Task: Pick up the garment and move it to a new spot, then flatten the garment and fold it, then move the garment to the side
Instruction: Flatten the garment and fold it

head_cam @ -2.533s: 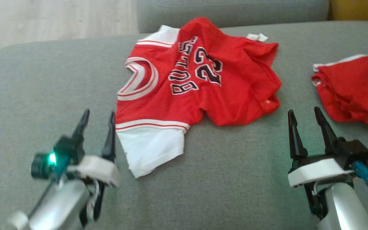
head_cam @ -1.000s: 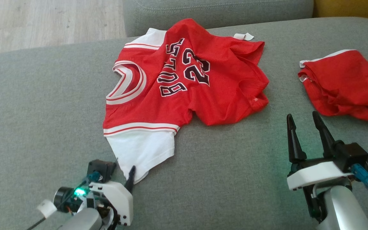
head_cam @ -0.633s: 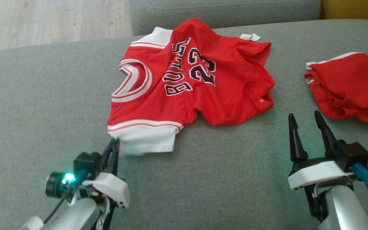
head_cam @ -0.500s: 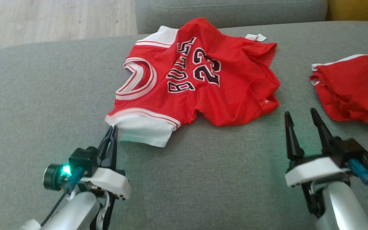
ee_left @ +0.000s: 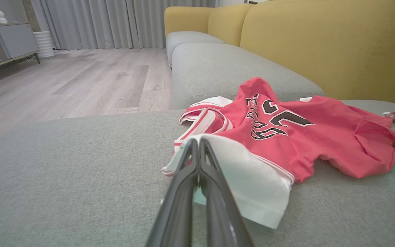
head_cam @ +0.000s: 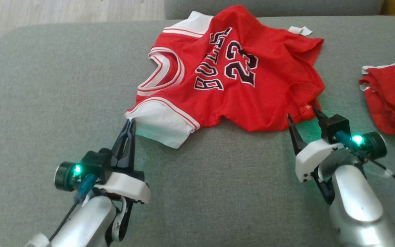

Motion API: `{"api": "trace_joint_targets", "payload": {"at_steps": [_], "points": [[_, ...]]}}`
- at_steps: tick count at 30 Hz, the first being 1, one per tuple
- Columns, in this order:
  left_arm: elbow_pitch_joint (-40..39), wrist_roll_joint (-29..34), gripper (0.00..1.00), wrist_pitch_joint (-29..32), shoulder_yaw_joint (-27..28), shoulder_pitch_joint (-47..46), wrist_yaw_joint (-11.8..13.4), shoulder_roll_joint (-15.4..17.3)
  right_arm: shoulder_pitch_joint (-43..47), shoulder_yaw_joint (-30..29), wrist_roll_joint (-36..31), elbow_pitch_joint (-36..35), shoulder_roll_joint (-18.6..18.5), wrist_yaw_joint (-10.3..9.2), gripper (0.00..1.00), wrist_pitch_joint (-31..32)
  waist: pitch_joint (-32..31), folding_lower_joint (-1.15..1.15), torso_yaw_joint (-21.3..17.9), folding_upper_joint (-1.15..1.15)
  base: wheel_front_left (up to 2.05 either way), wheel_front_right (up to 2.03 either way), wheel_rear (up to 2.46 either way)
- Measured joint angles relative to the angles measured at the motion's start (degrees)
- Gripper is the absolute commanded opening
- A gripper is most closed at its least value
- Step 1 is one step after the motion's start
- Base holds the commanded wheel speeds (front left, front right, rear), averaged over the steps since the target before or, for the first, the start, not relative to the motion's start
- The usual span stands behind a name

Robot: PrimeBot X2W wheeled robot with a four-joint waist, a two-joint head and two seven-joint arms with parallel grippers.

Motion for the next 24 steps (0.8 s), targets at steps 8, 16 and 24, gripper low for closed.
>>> {"api": "trace_joint_targets", "payload": {"at_steps": [8,16,24], "points": [[0.2,0.8,0.0,0.0,0.0,-0.8,-0.9,-0.8,-3.5,-3.1,-3.4,5.6,-0.1,0.0,1.0,0.0,1.2,0.0,1.0,0.0,0.0,0.0,0.0],[1.2,1.1,0.0,0.0,0.5,-0.8,-1.2,-0.8,-3.9,-4.2,-4.1,8.0,-0.1,0.0,0.18,-1.9,0.5,0.0,-0.2,0.0,0.0,0.0,0.0],[2.0,1.1,0.0,0.0,1.3,-0.6,-1.2,-0.8,-4.6,-4.8,-4.3,8.1,-0.1,0.0,0.0,-3.7,-1.1,0.0,-1.9,0.0,0.0,0.0,0.0]]}}
